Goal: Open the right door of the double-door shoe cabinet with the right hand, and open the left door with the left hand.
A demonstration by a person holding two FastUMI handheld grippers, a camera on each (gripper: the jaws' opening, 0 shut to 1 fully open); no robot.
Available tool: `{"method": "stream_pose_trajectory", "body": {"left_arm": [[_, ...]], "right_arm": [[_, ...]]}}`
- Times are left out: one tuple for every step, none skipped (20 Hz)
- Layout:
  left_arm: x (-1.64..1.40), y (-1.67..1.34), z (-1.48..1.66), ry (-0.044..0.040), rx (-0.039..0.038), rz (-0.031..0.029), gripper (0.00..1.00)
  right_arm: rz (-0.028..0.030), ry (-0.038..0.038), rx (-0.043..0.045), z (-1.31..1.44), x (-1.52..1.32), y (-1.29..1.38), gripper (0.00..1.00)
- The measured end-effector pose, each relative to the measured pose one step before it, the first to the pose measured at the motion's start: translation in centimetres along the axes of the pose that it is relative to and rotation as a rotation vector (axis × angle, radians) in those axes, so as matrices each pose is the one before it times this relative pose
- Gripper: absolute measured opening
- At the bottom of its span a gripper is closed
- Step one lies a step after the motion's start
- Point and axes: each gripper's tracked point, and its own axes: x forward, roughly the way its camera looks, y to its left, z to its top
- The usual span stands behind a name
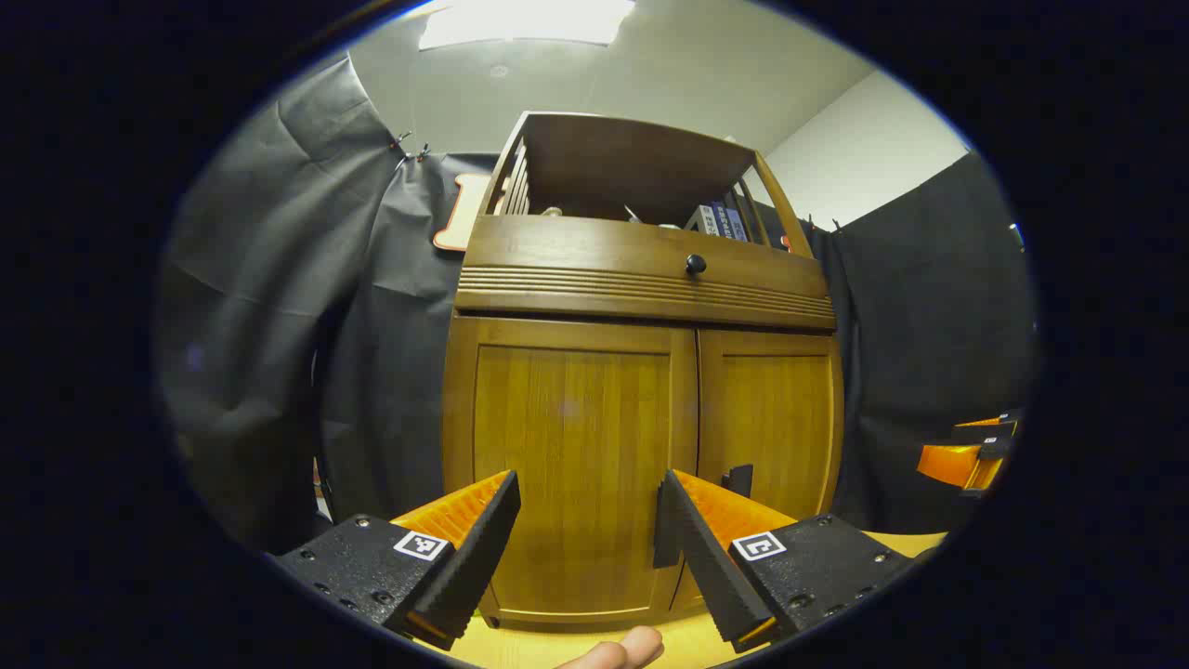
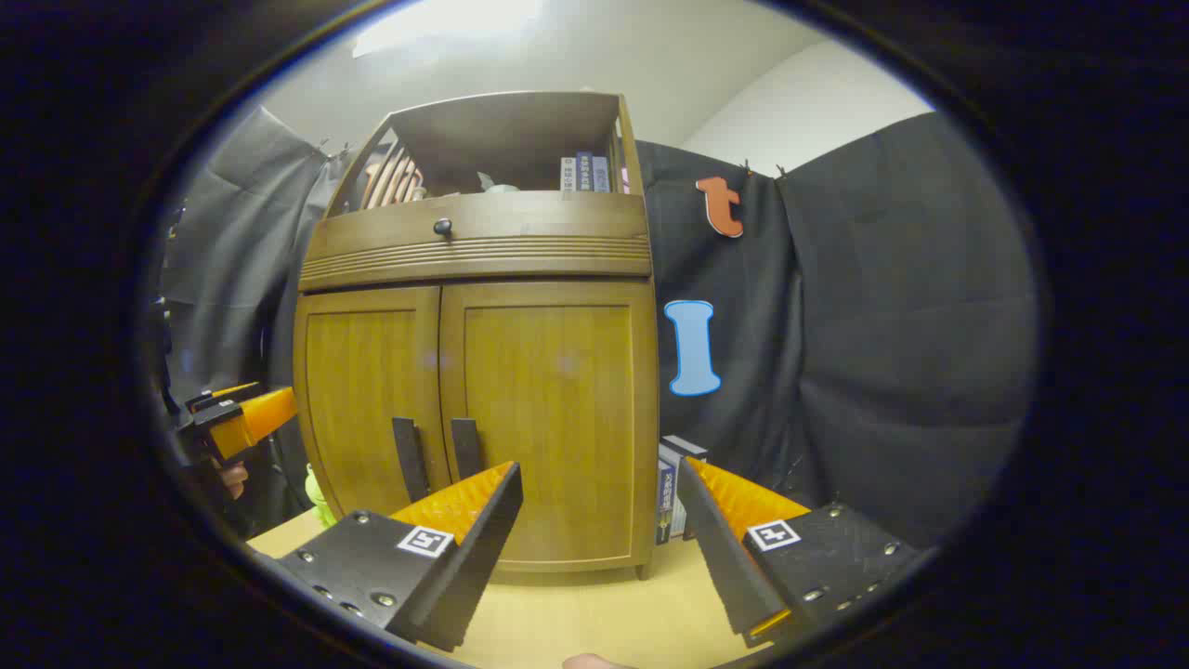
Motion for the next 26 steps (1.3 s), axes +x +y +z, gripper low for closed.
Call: {"method": "stream_pose_trajectory", "body": {"left_arm": [[-0.08, -0.011, -0.038, 0.0023, 0.00269, 0.00488, 0.92], [-0.098, -0.163, -0.15, 0.00511, 0.00366, -0.00093, 0.92], [-0.136, -0.347, -0.043, 0.00422, 0.00668, -0.01015, 0.92], [-0.065, -0.217, -0.113, 0.00559, 0.00897, -0.01204, 0.92], [-0.066, 0.002, -0.012, 0.00621, 0.00918, -0.00368, 0.95], [-0.111, -0.107, -0.128, 0.00425, 0.00123, -0.00558, 0.94], [-0.032, -0.133, 0.168, -0.00312, -0.00999, -0.00465, 0.94], [-0.138, -0.094, -0.31, 0.01199, -0.00642, -0.00375, 0.93], [-0.091, -0.216, -0.15, 0.01003, -0.00172, -0.00719, 0.94], [-0.103, -0.101, -0.103, 0.00657, -0.00227, -0.00528, 0.94], [-0.068, 0.028, -0.051, 0.00473, -0.00655, -0.00208, 0.94], [-0.032, 0.131, 0.027, 0.00005, -0.00613, 0.00133, 0.94], [0.043, 0.229, 0.008, 0.004, -0.00335, 0.00579, 0.94], [0.014, 0.282, -0.168, 0.00751, -0.00539, 0.00983, 0.94], [0.015, 0.353, -0.136, 0.00789, -0.00739, 0.00777, 0.93], [0.121, 0.306, -0.08, 0.00587, -0.00984, 0.00447, 0.94], [0.066, 0.178, 0.032, 0.00421, -0.00753, 0.00274, 0.94], [0.071, 0.326, -0.014, 0.00148, -0.00647, 0.00366, 0.94], [0.039, 0.363, 0.08, 0.00022, -0.00338, 0.00562, 0.96], [0.082, 0.349, 0.086, -0.00364, -0.00173, 0.00433, 0.96], [0.019, 0.264, 0.194, -0.00174, -0.00008, 0.00438, 0.93], [0.001, 0.442, 0.048, 0.00097, -0.00274, 0.00559, 0.93], [0.038, 0.271, 0.087, -0.00096, -0.00367, 0.00301, 0.99], [0.058, 0.412, -0.026, 0.0005, -0.00287, 0.0073, 0.93], [0.059, 0.365, 0.051, 0.00161, -0.00182, 0.00582, 0.93], [0.114, 0.326, -0.006, 0.00146, -0.00298, 0.00194, 0.96]], "right_arm": [[-0.00793, 0.00028, 0.00599, 0.01, -0.173, -0.602, 0.95], [-0.0068, -0.00064, 0.00194, 0.001, -0.279, -0.473, 0.99], [-0.00654, -0.00046, -0.00218, 0.002, -0.201, -0.445, 0.99], [-0.00705, -0.00108, -0.00231, 0.022, -0.271, -0.359, 0.99], [-0.00446, -0.00139, -0.00289, 0.099, -0.153, -0.29, 0.95], [-0.00386, -0.0015, -0.00309, -0.002, -0.181, -0.196, 0.95], [-0.00291, -0.00205, -0.00286, 0.132, -0.122, -0.099, 0.95], [-0.0017, -0.00415, -0.00269, 0.091, -0.081, -0.111, 0.99], [-0.00041, -0.00592, -0.00093, 0.259, 0.023, 0.005, 0.99], [0.00401, -0.00482, -0.00233, 0.045, 0.086, 0.285, 0.99], [0.00773, -0.00234, -0.00367, 0.082, 0.133, 0.378, 0.99], [0.00904, -0.00092, -0.001, -0.1, 0.196, 0.435, 0.99], [0.00986, 0.00171, 0.00038, -0.104, 0.214, 0.458, 0.99], [0.00671, 0.00243, 0.00258, -0.293, 0.357, 0.354, 0.95], [0.00485, 0.00006, 0.00235, -0.134, 0.248, 0.318, 0.99], [0.00454, 0.00065, 0.00065, -0.176, 0.349, 0.335, 1.0], [0.00475, 0.00072, -0.00115, -0.144, 0.398, 0.307, 0.99], [0.00193, 0.00317, -0.00202, -0.177, 0.496, 0.311, 0.99], [0.00356, 0.00162, -0.00081, -0.191, 0.577, 0.312, 0.99], [0.0052, 0.00519, -0.00125, -0.325, 0.695, 0.326, 0.99], [0.00466, 0.00408, 0.00019, -0.268, 0.662, 0.261, 0.99], [0.01124, 0.00125, 0.00047, -0.24, 0.808, 0.476, 0.99], [0.01297, 0.00116, -0.00091, -0.156, 0.751, 0.627, 0.99], [0.00758, 0.00304, 0.00271, -0.263, 0.893, 0.615, 0.99], [0.0082, 0.00586, 0.00331, -0.17, 0.957, 0.547, 0.99], [0.01031, 0.00618, 0.00882, -0.247, 0.991, 0.691, 0.99]]}}
